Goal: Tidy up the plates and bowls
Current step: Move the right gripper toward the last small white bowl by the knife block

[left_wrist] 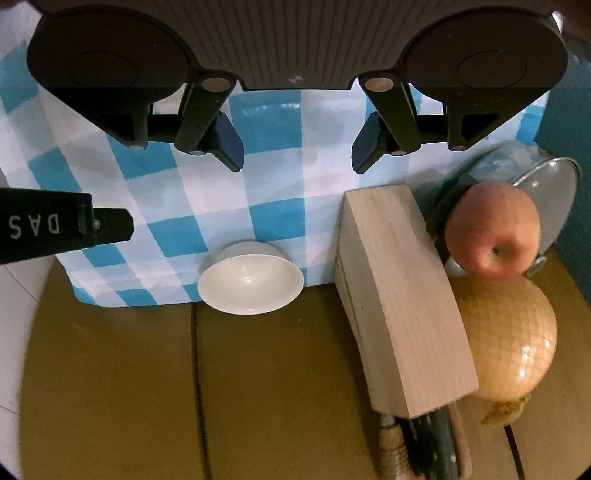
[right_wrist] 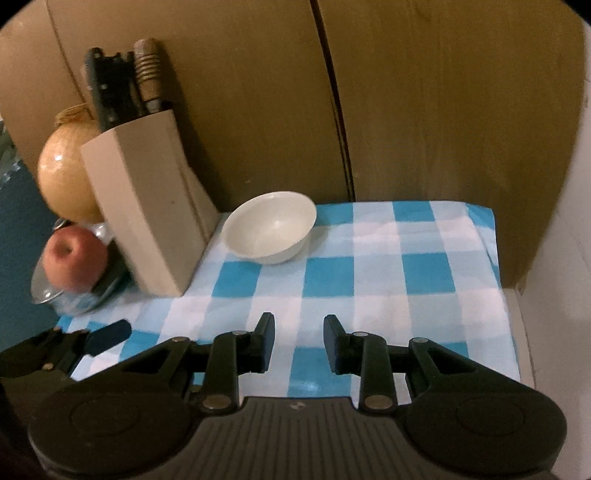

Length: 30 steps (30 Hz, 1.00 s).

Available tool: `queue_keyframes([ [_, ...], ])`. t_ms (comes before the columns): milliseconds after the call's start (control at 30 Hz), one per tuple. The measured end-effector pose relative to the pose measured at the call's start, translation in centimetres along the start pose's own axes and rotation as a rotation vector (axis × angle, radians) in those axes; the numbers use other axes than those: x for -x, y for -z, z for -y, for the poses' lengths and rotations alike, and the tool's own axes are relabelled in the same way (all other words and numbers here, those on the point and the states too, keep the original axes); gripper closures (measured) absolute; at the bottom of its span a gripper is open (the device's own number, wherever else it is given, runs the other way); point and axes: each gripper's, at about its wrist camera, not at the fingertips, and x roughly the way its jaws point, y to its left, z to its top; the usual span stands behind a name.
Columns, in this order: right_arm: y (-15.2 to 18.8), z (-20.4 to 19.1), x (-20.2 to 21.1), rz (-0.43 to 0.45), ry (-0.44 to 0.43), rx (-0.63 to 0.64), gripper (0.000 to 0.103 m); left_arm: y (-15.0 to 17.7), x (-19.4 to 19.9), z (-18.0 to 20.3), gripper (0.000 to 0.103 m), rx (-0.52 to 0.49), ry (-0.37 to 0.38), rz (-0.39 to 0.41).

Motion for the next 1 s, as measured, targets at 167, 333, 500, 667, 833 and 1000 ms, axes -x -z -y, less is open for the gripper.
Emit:
queue_keyframes([
  [167, -1.4, -0.6, -1.7, 0.037, 0.084, 0.064, 0.079, -1.6, -2.3, 0.3, 0.032, 0.031, -0.009, -0.016],
  [333, -2.5, -0.9, -2.8, 0.091, 0.160, 0.122, 0.079, -2.5, -3.9, 1.0, 0.032, 0.035, 0.002, -0.022],
  [500, -3.2, -1.2, -3.7, 0.135, 0.212, 0.170, 0.079, -3.3, -5.2, 1.1, 0.032, 0.050, 0.012, -0.028],
  [667, -3.7, -1.4, -4.9, 0.150, 0.223, 0.188, 0.079, -4.1, -6.1, 0.7, 0.032, 0.078, 0.023, -0.028],
  [833, -4.0, -1.8, -5.7, 0.165, 0.220, 0.194, 0.079, -4.6, -6.5, 0.3, 0.031, 0.094, 0.033, -0.024],
  [1000, -4.1, -1.9, -6.5, 0.164, 0.214, 0.191, 0.079, -4.8, -6.8, -0.2, 0.031, 0.116, 0.036, -0.024],
])
